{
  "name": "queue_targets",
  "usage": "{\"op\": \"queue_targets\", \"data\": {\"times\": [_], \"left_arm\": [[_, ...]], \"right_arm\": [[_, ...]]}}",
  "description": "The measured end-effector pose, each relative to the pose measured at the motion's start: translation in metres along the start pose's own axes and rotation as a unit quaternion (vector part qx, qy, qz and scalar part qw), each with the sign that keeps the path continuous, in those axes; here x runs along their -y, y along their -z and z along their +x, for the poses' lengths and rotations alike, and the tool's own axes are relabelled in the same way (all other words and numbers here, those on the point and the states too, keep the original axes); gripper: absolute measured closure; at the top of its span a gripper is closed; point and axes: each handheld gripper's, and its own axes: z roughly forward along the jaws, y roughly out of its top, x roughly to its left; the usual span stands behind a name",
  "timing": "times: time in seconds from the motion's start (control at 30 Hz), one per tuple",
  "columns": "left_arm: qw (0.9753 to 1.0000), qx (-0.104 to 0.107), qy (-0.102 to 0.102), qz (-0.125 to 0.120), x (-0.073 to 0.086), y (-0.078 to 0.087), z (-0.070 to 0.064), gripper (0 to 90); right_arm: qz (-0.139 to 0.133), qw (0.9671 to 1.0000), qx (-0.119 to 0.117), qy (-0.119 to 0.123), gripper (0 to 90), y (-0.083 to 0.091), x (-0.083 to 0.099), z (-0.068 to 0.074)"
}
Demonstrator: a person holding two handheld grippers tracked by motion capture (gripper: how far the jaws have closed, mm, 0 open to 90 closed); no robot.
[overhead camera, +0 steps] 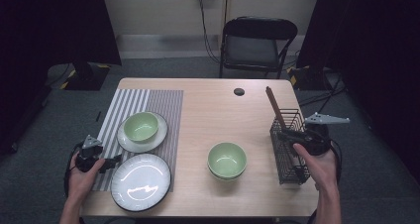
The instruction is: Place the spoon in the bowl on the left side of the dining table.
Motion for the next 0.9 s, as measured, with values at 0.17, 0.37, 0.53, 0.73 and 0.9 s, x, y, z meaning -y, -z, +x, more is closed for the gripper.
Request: {"op": "queue_targets", "data": {"times": [0.17, 0.37, 0.53, 0.73, 0.9], "left_arm": [[1.0, 0.0, 0.0, 0.0, 0.0, 0.0, -0.0001, 14.3], [1.0, 0.001, 0.0, 0.0, 0.0, 0.0, 0.0, 14.3], [1.0, 0.001, 0.001, 0.0, 0.0, 0.0, -0.0001, 14.3], [1.0, 0.0, 0.0, 0.0, 0.0, 0.0, 0.0, 14.3], [1.0, 0.0, 0.001, 0.0, 0.0, 0.0, -0.0001, 14.3]], "right_arm": [[-0.002, 1.0, -0.009, 0.0, 75.9, 0.0046, 0.0021, -0.0008], [-0.01, 0.9999, -0.009, 0.0, 74.9, 0.0075, 0.0049, -0.0023], [-0.002, 1.0, -0.001, -0.001, 72.7, 0.0027, -0.0003, -0.0037], [0.0, 1.0, -0.005, 0.001, 77.6, 0.0007, 0.0015, -0.0019], [-0.001, 0.9997, -0.023, 0.006, 79.4, 0.0033, 0.0034, -0.0008]]}}
